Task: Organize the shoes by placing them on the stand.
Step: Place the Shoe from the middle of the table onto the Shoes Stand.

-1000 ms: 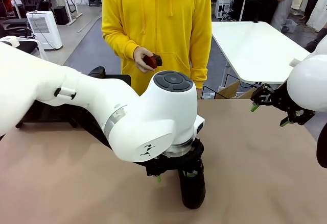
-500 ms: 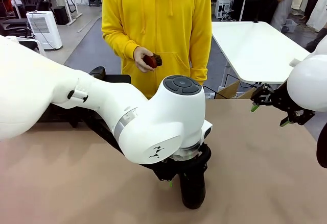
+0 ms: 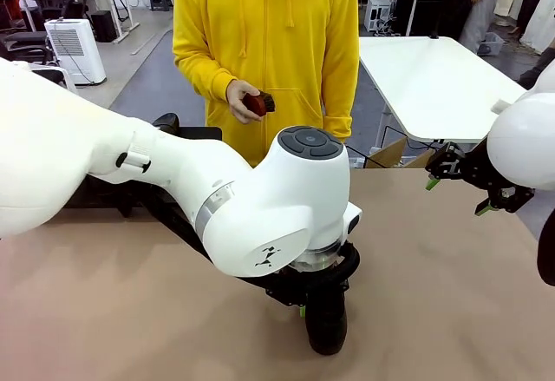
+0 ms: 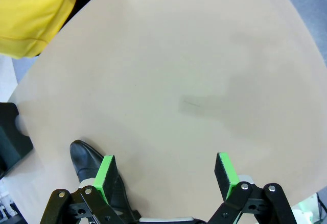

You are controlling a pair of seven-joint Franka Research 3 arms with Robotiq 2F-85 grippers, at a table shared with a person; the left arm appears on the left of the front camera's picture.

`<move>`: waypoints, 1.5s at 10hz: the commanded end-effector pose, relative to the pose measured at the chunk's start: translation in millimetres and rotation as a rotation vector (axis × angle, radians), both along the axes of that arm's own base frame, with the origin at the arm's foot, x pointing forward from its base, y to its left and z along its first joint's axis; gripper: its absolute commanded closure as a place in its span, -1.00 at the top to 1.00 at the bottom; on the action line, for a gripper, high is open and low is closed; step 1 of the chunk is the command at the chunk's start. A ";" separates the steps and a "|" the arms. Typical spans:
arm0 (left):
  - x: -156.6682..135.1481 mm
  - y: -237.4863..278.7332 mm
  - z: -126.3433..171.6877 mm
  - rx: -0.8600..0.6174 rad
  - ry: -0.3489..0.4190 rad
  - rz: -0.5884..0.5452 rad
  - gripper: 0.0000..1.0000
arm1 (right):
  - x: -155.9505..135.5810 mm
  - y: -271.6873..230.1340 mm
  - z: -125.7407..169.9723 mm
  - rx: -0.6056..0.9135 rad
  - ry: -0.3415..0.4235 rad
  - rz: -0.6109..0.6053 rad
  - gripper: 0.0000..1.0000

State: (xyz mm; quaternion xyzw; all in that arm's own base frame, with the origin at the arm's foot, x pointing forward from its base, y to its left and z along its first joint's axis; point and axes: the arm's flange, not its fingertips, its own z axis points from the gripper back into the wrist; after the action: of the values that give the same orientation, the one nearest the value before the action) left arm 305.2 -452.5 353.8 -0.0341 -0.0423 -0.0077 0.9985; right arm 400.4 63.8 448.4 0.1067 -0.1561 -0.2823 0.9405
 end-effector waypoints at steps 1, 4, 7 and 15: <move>3.5 -2.5 -7.8 -0.007 0.031 -0.014 -1.00 | -0.5 -2.0 -0.8 0.008 -0.003 0.024 1.00; 1.0 11.5 25.8 -0.064 0.025 -0.034 -1.00 | -0.5 -2.0 -0.8 0.008 -0.003 0.024 1.00; 11.8 55.0 81.9 -0.117 -0.070 -0.074 -1.00 | -0.5 -2.0 -0.8 0.008 -0.003 0.024 1.00; 59.6 174.9 150.7 -0.127 -0.146 -0.049 -1.00 | -0.5 -2.0 -0.8 0.008 -0.003 0.024 1.00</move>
State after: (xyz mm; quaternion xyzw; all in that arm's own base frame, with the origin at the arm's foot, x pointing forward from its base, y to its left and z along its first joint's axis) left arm 370.5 -288.2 498.0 -0.0726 -0.1670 -0.0559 0.9817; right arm 400.3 64.0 448.3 0.1069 -0.1559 -0.2818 0.9407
